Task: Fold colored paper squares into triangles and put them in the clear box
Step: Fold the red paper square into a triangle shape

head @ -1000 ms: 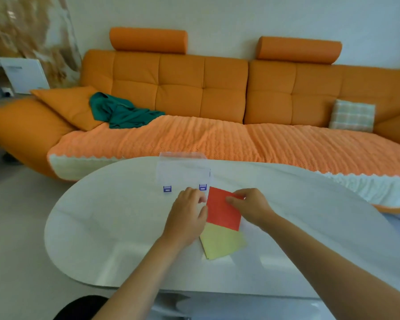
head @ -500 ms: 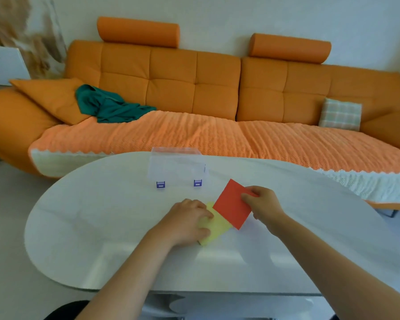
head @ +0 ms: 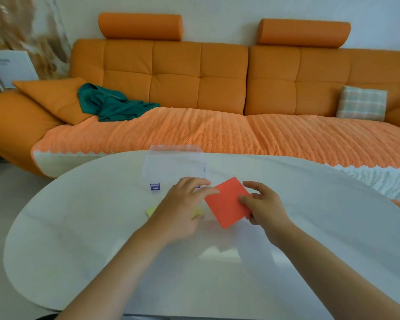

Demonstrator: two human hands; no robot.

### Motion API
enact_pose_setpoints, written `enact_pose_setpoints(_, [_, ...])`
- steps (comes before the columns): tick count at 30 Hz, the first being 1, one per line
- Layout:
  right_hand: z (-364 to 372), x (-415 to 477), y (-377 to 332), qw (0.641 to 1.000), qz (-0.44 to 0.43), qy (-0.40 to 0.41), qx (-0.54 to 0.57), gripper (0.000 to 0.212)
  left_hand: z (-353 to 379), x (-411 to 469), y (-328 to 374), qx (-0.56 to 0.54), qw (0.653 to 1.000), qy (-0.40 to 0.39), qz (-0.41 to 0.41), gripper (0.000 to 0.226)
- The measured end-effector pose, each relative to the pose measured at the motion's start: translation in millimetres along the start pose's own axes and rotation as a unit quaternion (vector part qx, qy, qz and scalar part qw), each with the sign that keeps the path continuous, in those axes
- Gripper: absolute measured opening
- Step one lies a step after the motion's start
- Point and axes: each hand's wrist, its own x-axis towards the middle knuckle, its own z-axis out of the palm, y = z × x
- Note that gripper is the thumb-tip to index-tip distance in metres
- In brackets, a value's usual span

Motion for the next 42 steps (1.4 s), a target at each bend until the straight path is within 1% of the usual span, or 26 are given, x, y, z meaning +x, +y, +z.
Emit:
enact_pose_setpoints(1, [0, 1, 0, 1.000, 0.010, -0.003, 0.008, 0.035, 4, 2, 6, 0.022, 0.999, 0.007, 0.035, 0.072])
enact_pose_setpoints(3, [-2, 0, -1, 0.999, 0.025, -0.021, 0.016, 0.035, 9, 3, 13, 0.027, 0.998, 0.024, 0.060, 0.066])
enact_pose_setpoints(5, [-4, -2, -4, 0.998, 0.028, -0.055, 0.013, 0.035, 11, 3, 15, 0.003, 0.997, 0.046, 0.060, 0.046])
enact_pose_setpoints(7, [-7, -5, -8, 0.995, 0.013, -0.094, -0.034, 0.033, 11, 3, 15, -0.026, 0.997, 0.057, 0.052, 0.029])
enact_pose_setpoints(9, [-9, -6, -11, 0.987, -0.007, -0.127, -0.094, 0.036, 10, 1, 15, -0.053, 0.997, 0.049, 0.029, 0.022])
enact_pose_setpoints(12, [-8, -6, -12, 0.977, -0.025, -0.149, -0.147, 0.044, 8, -3, 18, -0.070, 0.997, 0.036, -0.006, 0.018])
enact_pose_setpoints(14, [-7, -6, -12, 0.970, -0.043, -0.159, -0.177, 0.041, 8, -6, 20, -0.081, 0.995, 0.022, -0.045, 0.012])
enact_pose_setpoints(16, [-6, -7, -12, 0.965, -0.063, -0.163, -0.196, 0.037, 10, -6, 20, -0.104, 0.989, 0.007, -0.102, 0.007])
enact_pose_setpoints(19, [-2, -8, -16, 0.962, -0.086, -0.156, -0.206, 0.030, 11, -1, 19, -0.155, 0.973, 0.001, -0.168, 0.011])
enact_pose_setpoints(23, [2, -8, -20, 0.958, -0.101, -0.158, -0.216, 0.022, 14, 6, 17, -0.279, 0.928, 0.026, -0.245, 0.008])
enact_pose_setpoints(24, [3, -8, -22, 0.960, -0.097, -0.164, -0.204, 0.023, 15, 7, 18, -0.298, 0.919, 0.037, -0.256, 0.009])
enact_pose_setpoints(26, [5, -9, -23, 0.965, -0.099, -0.162, -0.183, 0.033, 16, 9, 20, -0.323, 0.906, 0.064, -0.267, 0.012])
enact_pose_setpoints(27, [6, -8, -21, 0.964, -0.114, -0.149, -0.190, 0.030, 17, 9, 21, -0.331, 0.902, 0.075, -0.266, 0.013])
enact_pose_setpoints(29, [9, -6, -18, 0.957, -0.147, -0.110, -0.224, 0.008, 19, 11, 22, -0.332, 0.902, 0.083, -0.263, 0.014])
enact_pose_setpoints(30, [9, -4, -17, 0.955, -0.156, -0.095, -0.233, 0.006, 20, 12, 22, -0.325, 0.905, 0.079, -0.263, 0.019])
enact_pose_setpoints(32, [9, -2, -13, 0.958, -0.155, -0.084, -0.228, 0.011, 23, 12, 23, -0.292, 0.920, 0.063, -0.252, 0.031])
enact_pose_setpoints(33, [7, -1, -12, 0.961, -0.148, -0.085, -0.219, 0.011, 24, 12, 23, -0.274, 0.930, 0.060, -0.239, 0.033])
enact_pose_setpoints(36, [4, 0, -12, 0.966, -0.128, -0.092, -0.203, 0.012, 25, 13, 26, -0.235, 0.948, 0.075, -0.200, 0.025])
enact_pose_setpoints(39, [5, 3, -11, 0.965, -0.123, -0.102, -0.206, 0.012, 28, 13, 25, -0.255, 0.942, 0.077, -0.205, 0.024])
enact_pose_setpoints(42, [10, 3, -8, 0.965, -0.122, -0.112, -0.205, 0.015, 31, 13, 26, -0.250, 0.941, 0.089, -0.210, 0.024])
